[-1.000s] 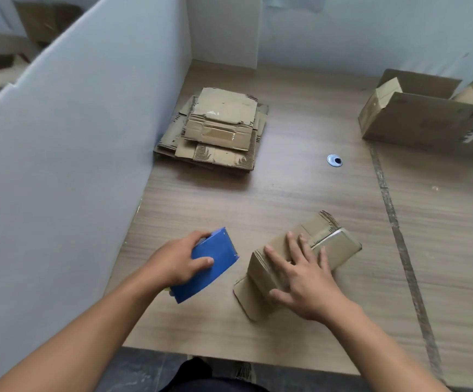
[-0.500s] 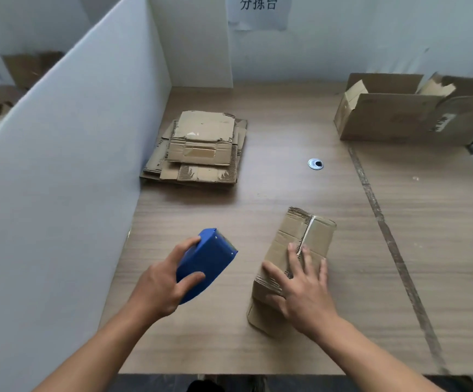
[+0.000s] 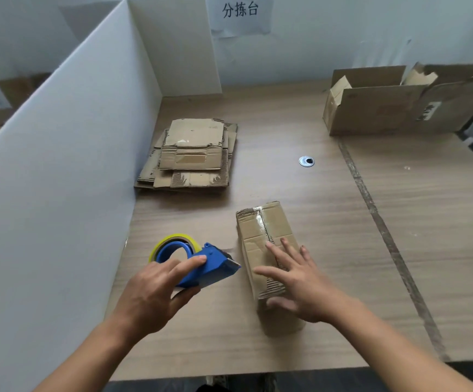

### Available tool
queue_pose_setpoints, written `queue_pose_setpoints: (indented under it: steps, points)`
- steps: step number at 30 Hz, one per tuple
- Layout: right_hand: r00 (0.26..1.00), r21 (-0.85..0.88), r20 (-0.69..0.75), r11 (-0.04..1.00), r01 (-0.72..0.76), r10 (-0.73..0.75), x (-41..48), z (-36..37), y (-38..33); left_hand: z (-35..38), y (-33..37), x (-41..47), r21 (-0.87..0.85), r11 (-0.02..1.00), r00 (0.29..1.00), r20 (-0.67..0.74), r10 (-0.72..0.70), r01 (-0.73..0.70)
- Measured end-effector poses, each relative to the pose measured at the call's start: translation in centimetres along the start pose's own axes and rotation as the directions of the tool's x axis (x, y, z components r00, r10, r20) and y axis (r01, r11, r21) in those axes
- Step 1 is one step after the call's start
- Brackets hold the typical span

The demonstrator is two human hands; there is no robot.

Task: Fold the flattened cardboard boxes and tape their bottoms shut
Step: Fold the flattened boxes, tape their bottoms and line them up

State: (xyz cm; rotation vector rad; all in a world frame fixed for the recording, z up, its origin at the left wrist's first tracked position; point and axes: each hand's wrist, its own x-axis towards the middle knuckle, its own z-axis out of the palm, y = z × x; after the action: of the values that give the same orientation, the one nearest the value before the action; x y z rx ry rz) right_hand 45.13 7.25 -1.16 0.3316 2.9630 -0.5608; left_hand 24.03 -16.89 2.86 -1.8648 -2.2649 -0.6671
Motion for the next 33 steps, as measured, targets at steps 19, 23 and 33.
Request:
queue_pose_setpoints:
  steps: [19, 23, 33]
  points:
    - [0.938, 0.608, -0.336, 0.780, 0.145, 0.087, 0.4, -2.6, -2.8, -1.3, 3.1, 1.8, -0.009, 0.972, 0.968, 0.090, 0.233, -0.233]
    - [0.898, 0.624, -0.410, 0.766, 0.151, 0.157, 0.2, -2.6, -2.2, -1.3, 3.1, 2.0, -0.050, 0.975, 0.967, 0.124, 0.221, -0.216]
    - [0.771, 0.926, -0.126, 0.352, -0.134, 0.624, -6.1, -3.5, 4.5, -1.2, 1.8, 2.5, -0.249, 0.940, 0.826, 0.561, -0.055, 0.231]
